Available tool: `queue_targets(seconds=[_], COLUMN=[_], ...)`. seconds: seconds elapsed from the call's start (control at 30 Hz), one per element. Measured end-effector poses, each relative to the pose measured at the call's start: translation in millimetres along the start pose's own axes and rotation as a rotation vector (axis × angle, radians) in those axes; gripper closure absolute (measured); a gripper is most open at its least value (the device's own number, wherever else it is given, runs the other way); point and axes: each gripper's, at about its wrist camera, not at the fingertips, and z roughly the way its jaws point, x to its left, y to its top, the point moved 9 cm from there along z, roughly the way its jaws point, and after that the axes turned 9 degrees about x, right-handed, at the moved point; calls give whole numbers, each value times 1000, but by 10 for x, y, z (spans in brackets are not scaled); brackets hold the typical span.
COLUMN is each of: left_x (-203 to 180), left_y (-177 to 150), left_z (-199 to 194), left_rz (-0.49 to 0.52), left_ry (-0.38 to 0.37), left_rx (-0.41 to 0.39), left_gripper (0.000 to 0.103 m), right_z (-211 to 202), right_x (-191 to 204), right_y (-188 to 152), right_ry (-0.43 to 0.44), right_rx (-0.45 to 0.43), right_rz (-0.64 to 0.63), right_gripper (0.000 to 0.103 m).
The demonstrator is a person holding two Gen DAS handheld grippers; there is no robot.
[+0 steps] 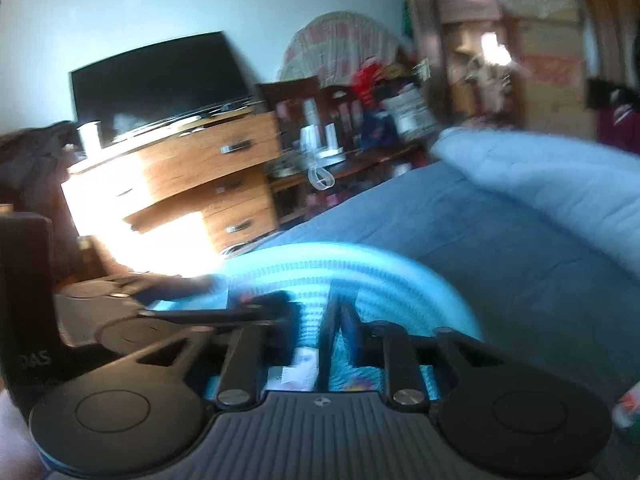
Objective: Organize objects
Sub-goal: 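Carry the blue box over the blue basket and open the left gripper, then grasp the black cap with the left gripper while the right gripper grasps a white cap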
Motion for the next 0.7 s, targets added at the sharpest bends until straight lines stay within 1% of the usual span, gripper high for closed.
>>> queue_targets(seconds=[0.03,0.1,0.17,0.2,0.27,0.3,0.33,0.4,0.43,0.47,0.53,0.57,0.6,0.63,0.67,0.7], left_x=[20,-5,-188,-347,-827,-1080,-1366,-1927,-2159,-2397,-2764,-2911,-3015,-3088,-3144,-3159], left_y=[27,111,199,231,216,153,59,-274,-479,-733,-1232,-1473,-1666,-1839,-1953,-2003], left_z=[-38,-159,-338,-461,-776,-937,-1104,-1390,-1452,-1445,-1214,-1040,-863,-659,-481,-323], left_rz=[-7,-12,14,45,149,200,255,367,412,456,511,517,524,536,544,543], left_ry=[6,-11,-69,-112,-238,-302,-379,-550,-613,-666,-711,-724,-713,-677,-646,-630], left_rx=[-19,-63,-114,-144,-210,-235,-257,-275,-262,-227,-99,-31,21,68,102,121], left_gripper=[8,8,8,8,2,1,0,0,0,0,1,3,6,14,18,18], right_z=[-86,-367,-714,-921,-1281,-1452,-1590,-1868,-1990,-2154,-2353,-2430,-2469,-2473,-2476,-2474], right_x=[-50,-181,-377,-524,-872,-1102,-1318,-1788,-1997,-2252,-2549,-2676,-2776,-2839,-2902,-2961], right_y=[4,-45,-230,-401,-835,-1128,-1409,-2039,-2315,-2645,-3030,-3181,-3307,-3369,-3411,-3452], right_ry=[-21,-51,-98,-149,-277,-348,-408,-560,-625,-682,-747,-781,-803,-814,-827,-843], right_rx=[-29,-93,-161,-197,-232,-220,-194,-115,-72,-27,22,42,60,71,78,83], right_rz=[12,47,74,81,113,149,185,237,266,325,406,426,440,448,449,444], right_gripper=[36,37,36,35,31,31,31,32,34,35,40,40,40,40,40,40])
